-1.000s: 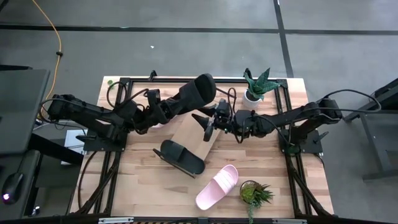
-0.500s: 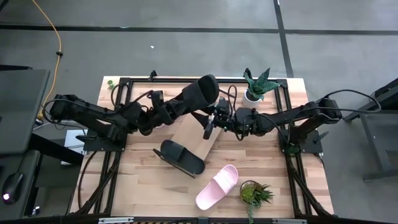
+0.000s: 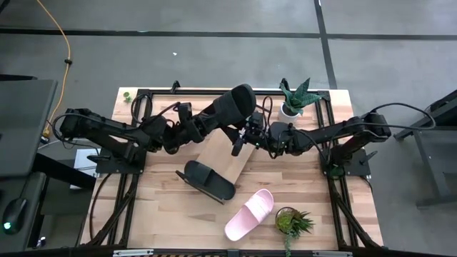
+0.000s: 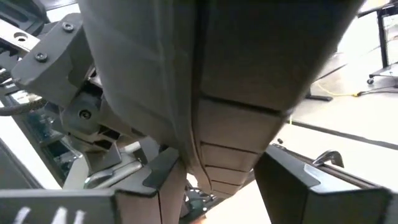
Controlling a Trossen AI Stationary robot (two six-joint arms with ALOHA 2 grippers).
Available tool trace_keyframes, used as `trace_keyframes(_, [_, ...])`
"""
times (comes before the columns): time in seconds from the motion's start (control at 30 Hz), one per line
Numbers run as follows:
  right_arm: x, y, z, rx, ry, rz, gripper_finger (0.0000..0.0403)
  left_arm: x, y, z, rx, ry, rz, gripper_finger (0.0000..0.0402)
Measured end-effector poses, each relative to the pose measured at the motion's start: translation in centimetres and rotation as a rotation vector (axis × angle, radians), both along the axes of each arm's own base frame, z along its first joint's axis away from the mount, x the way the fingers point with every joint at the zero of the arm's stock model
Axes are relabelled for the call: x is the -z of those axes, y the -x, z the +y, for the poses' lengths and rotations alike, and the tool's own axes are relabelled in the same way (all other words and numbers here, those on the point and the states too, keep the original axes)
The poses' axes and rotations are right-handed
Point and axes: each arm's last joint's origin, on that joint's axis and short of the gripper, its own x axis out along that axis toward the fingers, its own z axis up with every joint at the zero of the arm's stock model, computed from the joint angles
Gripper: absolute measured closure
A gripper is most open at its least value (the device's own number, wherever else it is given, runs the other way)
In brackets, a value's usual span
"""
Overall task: Pick and place slides into the shelf
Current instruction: Put the black slipper on the shelf
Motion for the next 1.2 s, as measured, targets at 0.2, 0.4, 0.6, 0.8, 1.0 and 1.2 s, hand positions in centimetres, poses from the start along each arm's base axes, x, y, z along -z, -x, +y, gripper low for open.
trace_keyframes(0.2, [0.0, 0.0, 0.0, 0.012, 0.002, 0.002, 0.0280, 0.1, 0.0, 0.0, -0.004, 0.001, 0.009, 0.0394])
trace_keyframes(0.4, [0.1, 0.0, 0.0, 0.016, 0.002, 0.008, 0.0331, 0.2, -0.1, 0.0, -0.012, 0.003, 0.024, 0.0394])
trace_keyframes(0.6, [0.1, 0.0, 0.0, 0.016, -0.004, 0.006, 0.0340, 0.3, -0.1, 0.1, -0.025, 0.009, 0.028, 0.0364])
trace_keyframes(0.8, [-0.1, 0.1, 0.1, 0.073, 0.001, -0.005, 0.0342, 0.4, -0.1, 0.1, -0.028, 0.008, 0.046, 0.0297])
trace_keyframes(1.0, [-1.0, 0.9, -0.2, 0.147, 0.011, -0.018, 0.0343, 0.6, -0.2, 0.0, -0.024, 0.005, 0.067, 0.0236])
trace_keyframes(1.2, [-3.0, 3.0, -0.3, 0.277, 0.070, 0.011, 0.0343, 0.4, -0.1, -0.1, 0.012, -0.006, 0.061, 0.0205])
